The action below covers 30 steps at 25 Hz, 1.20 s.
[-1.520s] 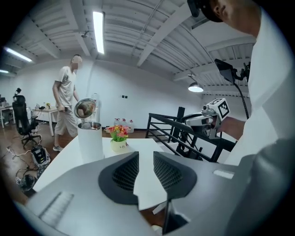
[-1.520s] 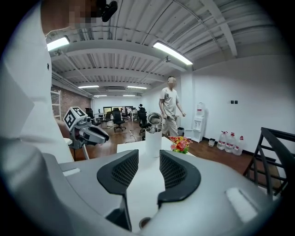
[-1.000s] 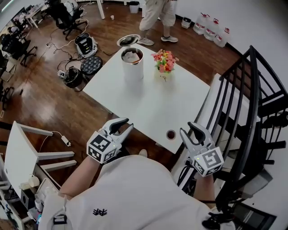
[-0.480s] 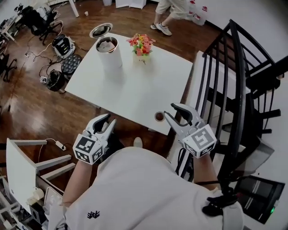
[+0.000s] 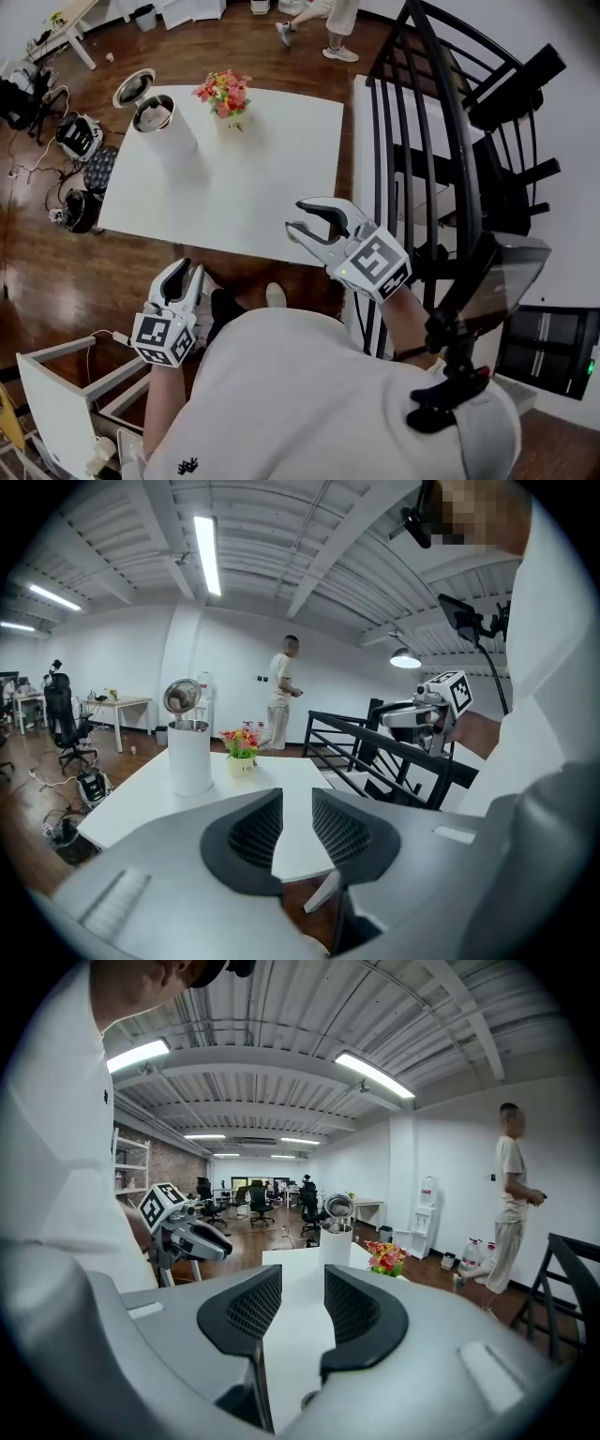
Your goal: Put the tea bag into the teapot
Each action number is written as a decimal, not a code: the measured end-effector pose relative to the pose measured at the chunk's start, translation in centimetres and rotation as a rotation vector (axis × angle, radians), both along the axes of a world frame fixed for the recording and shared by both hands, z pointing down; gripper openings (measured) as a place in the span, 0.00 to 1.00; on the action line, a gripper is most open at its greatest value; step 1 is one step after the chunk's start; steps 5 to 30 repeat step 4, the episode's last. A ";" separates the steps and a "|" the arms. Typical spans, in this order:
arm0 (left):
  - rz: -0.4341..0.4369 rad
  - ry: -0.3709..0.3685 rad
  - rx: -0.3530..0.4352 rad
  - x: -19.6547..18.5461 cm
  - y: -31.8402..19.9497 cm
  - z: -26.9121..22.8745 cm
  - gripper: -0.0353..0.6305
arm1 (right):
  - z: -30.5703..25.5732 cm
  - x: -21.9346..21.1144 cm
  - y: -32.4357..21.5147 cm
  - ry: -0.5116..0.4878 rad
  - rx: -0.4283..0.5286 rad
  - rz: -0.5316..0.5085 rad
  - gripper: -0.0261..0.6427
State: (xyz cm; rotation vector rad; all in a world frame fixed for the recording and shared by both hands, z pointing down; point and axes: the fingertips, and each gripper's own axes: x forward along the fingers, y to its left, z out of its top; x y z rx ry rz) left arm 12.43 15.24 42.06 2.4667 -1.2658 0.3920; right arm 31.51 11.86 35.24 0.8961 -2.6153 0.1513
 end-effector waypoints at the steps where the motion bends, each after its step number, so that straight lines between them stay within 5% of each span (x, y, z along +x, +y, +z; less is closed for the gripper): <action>1: 0.002 -0.006 0.002 0.1 0.0 -0.1 0.16 | 0.1 0.1 0.0 0.004 0.000 -0.004 0.25; 30: 0.007 -0.017 0.007 0.3 -0.1 -0.3 0.16 | 0.2 0.1 -0.3 0.008 0.006 -0.017 0.25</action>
